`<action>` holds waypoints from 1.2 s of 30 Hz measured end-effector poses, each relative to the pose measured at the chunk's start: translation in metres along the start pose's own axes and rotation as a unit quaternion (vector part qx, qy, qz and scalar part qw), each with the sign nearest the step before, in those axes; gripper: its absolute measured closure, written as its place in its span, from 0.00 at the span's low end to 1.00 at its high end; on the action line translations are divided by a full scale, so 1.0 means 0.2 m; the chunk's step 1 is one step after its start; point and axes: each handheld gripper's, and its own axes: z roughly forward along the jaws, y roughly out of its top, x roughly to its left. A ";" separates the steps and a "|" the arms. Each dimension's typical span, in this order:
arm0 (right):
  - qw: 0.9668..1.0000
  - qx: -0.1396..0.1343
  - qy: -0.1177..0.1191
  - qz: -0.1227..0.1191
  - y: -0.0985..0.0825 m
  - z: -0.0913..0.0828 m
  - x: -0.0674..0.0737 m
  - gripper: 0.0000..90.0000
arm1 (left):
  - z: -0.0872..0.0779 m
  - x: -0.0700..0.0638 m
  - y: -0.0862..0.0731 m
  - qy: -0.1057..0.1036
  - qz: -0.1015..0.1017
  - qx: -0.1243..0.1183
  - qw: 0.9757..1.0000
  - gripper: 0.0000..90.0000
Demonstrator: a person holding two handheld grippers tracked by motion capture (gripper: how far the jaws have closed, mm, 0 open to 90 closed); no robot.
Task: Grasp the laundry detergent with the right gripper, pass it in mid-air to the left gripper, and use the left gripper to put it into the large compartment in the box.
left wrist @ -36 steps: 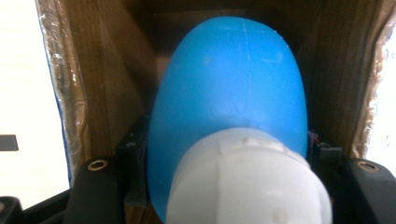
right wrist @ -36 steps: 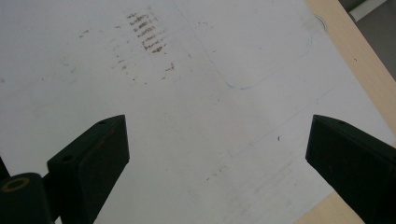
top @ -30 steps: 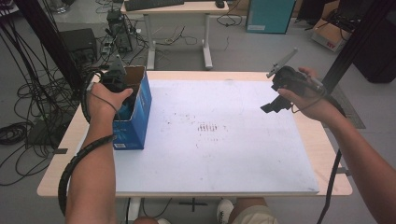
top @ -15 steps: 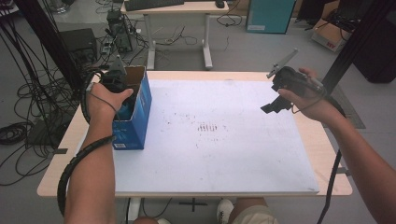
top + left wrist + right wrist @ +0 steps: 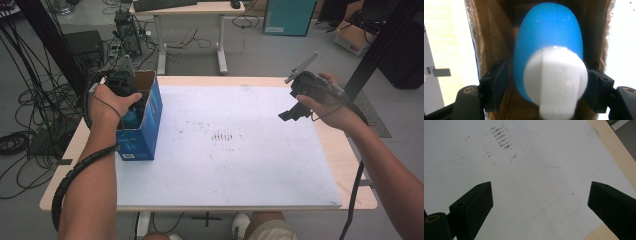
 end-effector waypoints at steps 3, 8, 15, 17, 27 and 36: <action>1.000 -0.001 0.001 0.002 0.00 0.01 0.00 0.07 | -0.02 0.00 -0.01 0.003 0.001 -0.003 1.000 0.32; 1.000 -0.003 0.002 0.009 0.00 0.02 -0.01 0.07 | -0.07 0.00 -0.04 0.006 0.001 -0.011 1.000 0.32; 1.000 -0.001 0.004 0.012 -0.01 0.04 -0.01 0.07 | -0.16 -0.01 -0.07 0.001 0.013 -0.019 1.000 0.29; 1.000 0.002 0.004 0.011 -0.01 0.04 -0.01 0.07 | -0.19 -0.02 -0.08 0.001 0.017 -0.025 1.000 0.29; 1.000 0.003 0.006 0.023 -0.02 0.05 0.00 0.07 | -0.30 -0.10 -0.08 -0.007 0.042 -0.051 0.998 0.24; 1.000 0.010 0.007 0.014 0.01 0.05 0.01 0.07 | -0.37 -0.29 -0.03 -0.027 0.087 -0.085 0.992 0.19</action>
